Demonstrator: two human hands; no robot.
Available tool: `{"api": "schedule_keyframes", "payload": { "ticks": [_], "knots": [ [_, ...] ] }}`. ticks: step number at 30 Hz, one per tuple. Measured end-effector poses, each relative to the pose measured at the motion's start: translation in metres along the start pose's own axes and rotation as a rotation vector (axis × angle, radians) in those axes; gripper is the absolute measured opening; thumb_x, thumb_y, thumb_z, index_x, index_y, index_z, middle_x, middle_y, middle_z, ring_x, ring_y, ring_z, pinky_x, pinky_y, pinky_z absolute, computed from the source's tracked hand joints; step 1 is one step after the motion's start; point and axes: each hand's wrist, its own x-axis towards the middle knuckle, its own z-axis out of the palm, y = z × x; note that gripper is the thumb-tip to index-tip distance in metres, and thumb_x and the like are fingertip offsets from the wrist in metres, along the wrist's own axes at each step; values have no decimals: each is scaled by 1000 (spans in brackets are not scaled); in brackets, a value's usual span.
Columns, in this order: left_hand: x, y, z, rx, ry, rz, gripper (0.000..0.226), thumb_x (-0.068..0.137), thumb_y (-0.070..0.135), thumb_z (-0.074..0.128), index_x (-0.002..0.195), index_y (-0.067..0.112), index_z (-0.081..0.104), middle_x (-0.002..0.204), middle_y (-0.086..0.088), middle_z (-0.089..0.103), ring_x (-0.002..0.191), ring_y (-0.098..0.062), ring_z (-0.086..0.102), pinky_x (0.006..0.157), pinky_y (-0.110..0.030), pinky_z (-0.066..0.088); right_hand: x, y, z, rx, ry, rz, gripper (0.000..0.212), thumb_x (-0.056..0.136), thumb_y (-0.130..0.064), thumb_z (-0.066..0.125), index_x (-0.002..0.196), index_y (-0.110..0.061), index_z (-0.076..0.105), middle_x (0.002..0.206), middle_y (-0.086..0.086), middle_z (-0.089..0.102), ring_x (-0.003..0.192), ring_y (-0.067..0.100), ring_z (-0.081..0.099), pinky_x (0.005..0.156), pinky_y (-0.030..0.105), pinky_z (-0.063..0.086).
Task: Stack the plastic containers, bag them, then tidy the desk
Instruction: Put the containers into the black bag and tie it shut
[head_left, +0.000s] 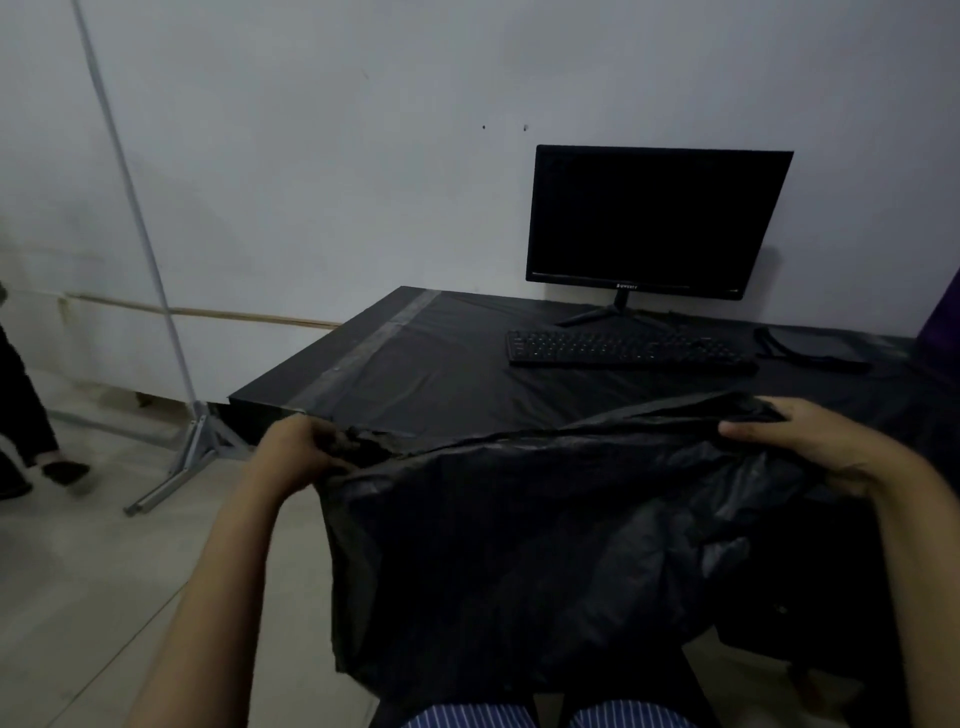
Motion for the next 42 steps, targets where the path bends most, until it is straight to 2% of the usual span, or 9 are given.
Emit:
{"api": "schedule_keyframes", "payload": {
  "ticks": [6, 9, 13, 16, 23, 27, 31, 35, 42],
  "knots": [
    [-3, -17, -14, -571, 137, 194, 25, 86, 4, 64, 75, 24, 74, 83, 12, 69, 82, 1, 62, 75, -13, 46, -2, -8, -11, -116, 149, -10, 17, 73, -24, 75, 89, -19, 70, 89, -1, 71, 95, 23, 66, 70, 23, 45],
    [-11, -10, -1, -810, 197, 108, 47, 102, 35, 37, 73, 25, 74, 78, 7, 71, 76, -8, 64, 70, -17, 51, -2, -8, -8, -69, 166, 14, 50, 59, -49, 83, 96, -17, 71, 92, 1, 74, 95, 22, 67, 77, 28, 51],
    [-15, -3, 5, -1110, -138, -15, 90, 75, 75, 51, 142, 15, 36, 128, -3, 53, 111, -19, 55, 92, -32, 46, 3, -8, -3, 3, 179, -13, 103, 23, -73, 85, 98, -4, 65, 92, 5, 73, 81, 18, 68, 66, 19, 55],
    [-11, -8, 3, -1011, -126, 36, 109, 54, 34, 90, 138, 20, 22, 133, 4, 40, 117, -18, 50, 102, -33, 42, 1, -9, -4, 92, 208, -34, 68, 44, -53, 88, 95, -12, 70, 100, 10, 73, 76, 17, 69, 60, 15, 56],
    [-5, -28, 23, -1079, -241, -40, 147, 20, 35, 96, 142, 19, 15, 132, -8, 46, 120, -25, 51, 98, -38, 44, -3, -11, 4, 214, 202, -8, 99, 11, -64, 89, 94, -15, 68, 82, 0, 76, 69, 11, 71, 55, 17, 55],
    [-14, -30, 43, -1017, -279, -10, 104, 30, 47, 95, 121, 10, 60, 113, -6, 71, 111, -28, 64, 89, -33, 53, -2, -16, 8, 284, 186, -8, 77, 42, -53, 91, 103, -12, 68, 85, 1, 76, 72, 11, 72, 58, 21, 58],
    [-25, -4, 54, -1077, 1, 9, 23, 92, 26, 60, 113, 18, 62, 107, 6, 69, 113, -21, 59, 89, -28, 46, 2, -19, 7, 370, 93, 85, 37, 81, -30, 64, 113, -11, 67, 105, 7, 74, 84, 15, 73, 67, 24, 59],
    [-31, 27, 56, -1039, 157, -43, 39, 99, 46, 33, 122, 22, 54, 112, 5, 57, 113, -16, 52, 90, -27, 36, 1, -22, 5, 528, -15, -43, 36, 71, -15, 63, 106, -14, 73, 121, 3, 67, 99, 8, 69, 75, 16, 56],
    [-23, 47, 64, -1008, 157, -137, 67, 98, 54, 20, 137, 8, 49, 133, -14, 50, 120, -29, 49, 87, -29, 34, 11, -3, 19, 120, -22, 10, 107, 11, -39, 98, 106, -2, 66, 103, 11, 74, 91, 16, 72, 66, 17, 56]
  ]
}}
